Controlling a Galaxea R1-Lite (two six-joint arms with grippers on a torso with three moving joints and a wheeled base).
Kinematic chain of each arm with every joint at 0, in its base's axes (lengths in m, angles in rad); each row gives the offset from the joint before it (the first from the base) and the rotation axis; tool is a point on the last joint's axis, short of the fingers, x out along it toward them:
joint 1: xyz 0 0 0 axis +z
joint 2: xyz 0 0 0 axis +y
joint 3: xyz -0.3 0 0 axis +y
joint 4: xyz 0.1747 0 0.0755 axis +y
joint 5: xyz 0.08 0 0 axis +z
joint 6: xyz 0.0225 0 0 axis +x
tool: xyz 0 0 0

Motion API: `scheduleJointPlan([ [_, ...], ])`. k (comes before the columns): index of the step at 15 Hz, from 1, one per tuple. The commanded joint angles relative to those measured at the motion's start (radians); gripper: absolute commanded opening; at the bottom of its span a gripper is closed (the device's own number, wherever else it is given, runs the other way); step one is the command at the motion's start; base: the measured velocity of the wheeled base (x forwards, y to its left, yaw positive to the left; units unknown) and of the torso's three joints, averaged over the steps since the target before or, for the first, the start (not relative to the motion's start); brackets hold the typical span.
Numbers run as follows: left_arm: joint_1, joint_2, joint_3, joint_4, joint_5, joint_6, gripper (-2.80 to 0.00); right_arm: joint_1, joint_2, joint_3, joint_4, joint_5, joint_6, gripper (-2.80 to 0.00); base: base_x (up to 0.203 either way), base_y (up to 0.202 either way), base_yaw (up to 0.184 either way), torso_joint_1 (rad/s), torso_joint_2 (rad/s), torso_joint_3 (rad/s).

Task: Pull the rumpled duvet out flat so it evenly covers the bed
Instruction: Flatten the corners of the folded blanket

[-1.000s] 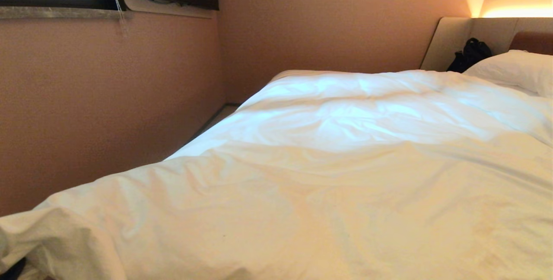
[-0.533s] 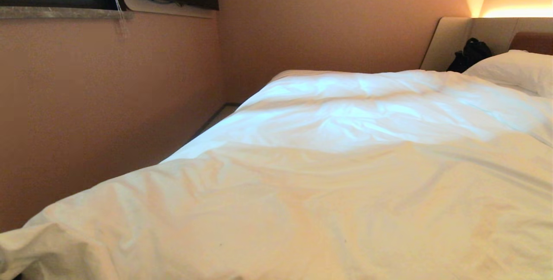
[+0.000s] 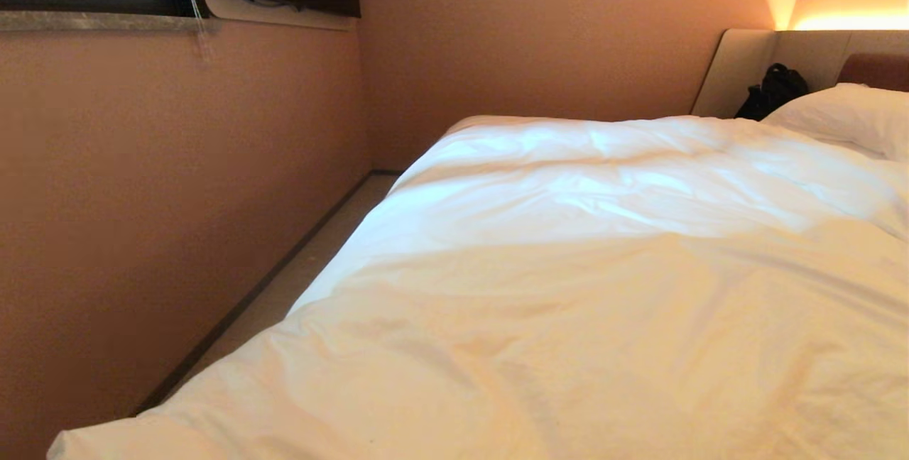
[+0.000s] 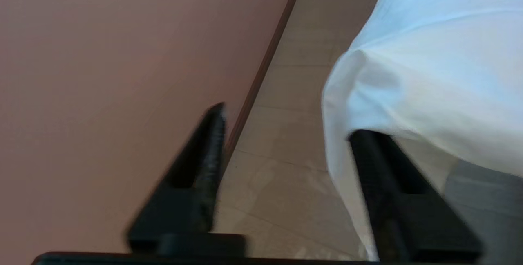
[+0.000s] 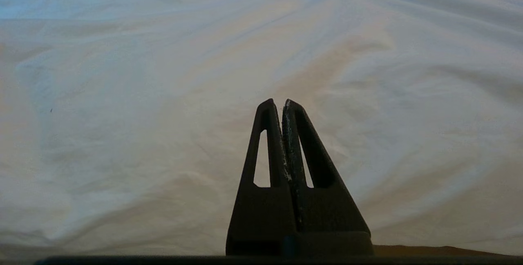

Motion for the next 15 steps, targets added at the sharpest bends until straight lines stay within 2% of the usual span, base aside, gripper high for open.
scheduleJointPlan([
  [1, -0.001, -0.029, 0.005, 0.013, 0.001, 0.001, 0.0, 0.001, 0.0, 0.0, 0.0, 0.0, 0.0, -2.8, 0.0, 0.0, 0.0, 0.0, 0.0, 0.0],
  [7, 0.024, -0.178, -0.013, 0.128, 0.006, 0.003, 0.0, 0.001, 0.0, 0.0, 0.0, 0.0, 0.0, -2.8, 0.0, 0.0, 0.0, 0.0, 0.0, 0.0],
  [11, 0.058, -0.227, -0.075, 0.372, -0.005, -0.016, 0.0, 0.001, 0.0, 0.0, 0.0, 0.0, 0.0, -2.8, 0.0, 0.0, 0.0, 0.0, 0.0, 0.0],
  [15, 0.062, -0.306, -0.123, 0.496, -0.014, -0.039, 0.0, 0.0, 0.0, 0.0, 0.0, 0.0, 0.0, -2.8, 0.0, 0.0, 0.0, 0.0, 0.0, 0.0],
])
